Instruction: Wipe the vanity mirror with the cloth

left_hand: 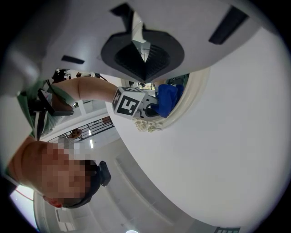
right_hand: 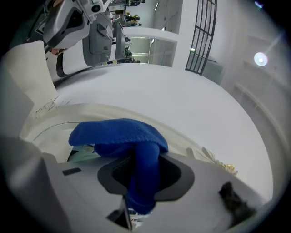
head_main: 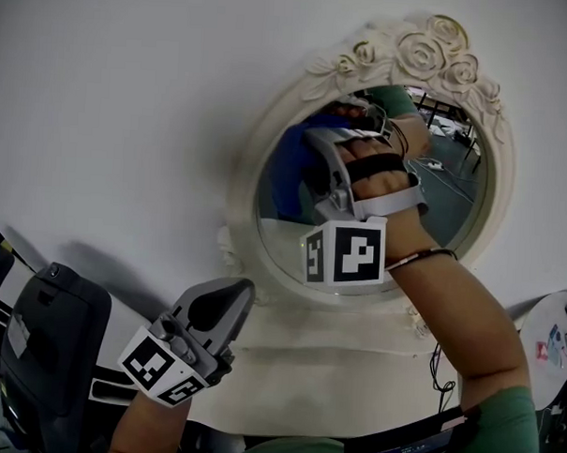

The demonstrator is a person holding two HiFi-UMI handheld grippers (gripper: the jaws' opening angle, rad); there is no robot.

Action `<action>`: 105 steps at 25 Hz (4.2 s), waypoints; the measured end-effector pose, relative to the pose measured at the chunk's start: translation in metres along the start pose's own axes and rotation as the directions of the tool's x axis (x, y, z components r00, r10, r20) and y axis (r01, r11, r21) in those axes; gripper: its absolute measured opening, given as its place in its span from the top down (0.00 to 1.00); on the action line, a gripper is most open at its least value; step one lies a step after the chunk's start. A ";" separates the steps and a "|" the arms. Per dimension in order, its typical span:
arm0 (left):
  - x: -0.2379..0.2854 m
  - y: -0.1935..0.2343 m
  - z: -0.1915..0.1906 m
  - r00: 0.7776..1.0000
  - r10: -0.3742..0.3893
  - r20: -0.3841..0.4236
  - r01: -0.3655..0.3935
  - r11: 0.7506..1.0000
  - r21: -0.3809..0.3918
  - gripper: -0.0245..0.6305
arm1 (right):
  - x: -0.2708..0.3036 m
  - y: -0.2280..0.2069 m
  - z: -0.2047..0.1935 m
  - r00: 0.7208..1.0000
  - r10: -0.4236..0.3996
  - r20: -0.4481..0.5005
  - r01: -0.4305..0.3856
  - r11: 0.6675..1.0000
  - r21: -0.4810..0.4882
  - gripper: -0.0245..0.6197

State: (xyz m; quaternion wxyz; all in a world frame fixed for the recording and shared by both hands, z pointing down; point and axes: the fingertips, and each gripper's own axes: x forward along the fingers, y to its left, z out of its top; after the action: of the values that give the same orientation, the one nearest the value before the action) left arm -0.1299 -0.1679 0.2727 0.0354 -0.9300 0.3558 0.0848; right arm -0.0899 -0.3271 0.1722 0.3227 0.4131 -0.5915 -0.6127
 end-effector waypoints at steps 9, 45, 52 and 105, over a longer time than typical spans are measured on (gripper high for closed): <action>-0.006 0.003 -0.003 1.000 0.009 0.001 -0.009 1.000 -0.005 0.97 | 0.008 0.003 -0.003 1.000 -0.001 -0.026 0.000 1.000 -0.024 0.79; 0.029 -0.016 -0.009 0.998 -0.063 -0.008 0.063 0.998 -0.012 0.97 | -0.110 -0.036 -0.230 0.915 -0.083 -0.394 0.101 0.995 0.024 0.79; 0.018 -0.008 -0.010 0.999 -0.040 -0.005 0.040 0.999 -0.017 0.97 | -0.056 0.001 -0.088 0.996 -0.019 -0.083 0.020 1.000 0.006 0.79; 0.031 -0.014 -0.014 0.997 -0.071 -0.013 0.071 0.997 -0.023 0.97 | -0.084 0.008 -0.138 0.984 -0.048 -0.173 0.055 0.998 0.031 0.80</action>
State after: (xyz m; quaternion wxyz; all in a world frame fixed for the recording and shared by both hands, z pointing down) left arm -0.0958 -0.1795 0.2813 0.0254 -0.9430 0.3218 0.0808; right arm 0.0698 -0.3163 0.1964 0.3491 0.4853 -0.5615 -0.5721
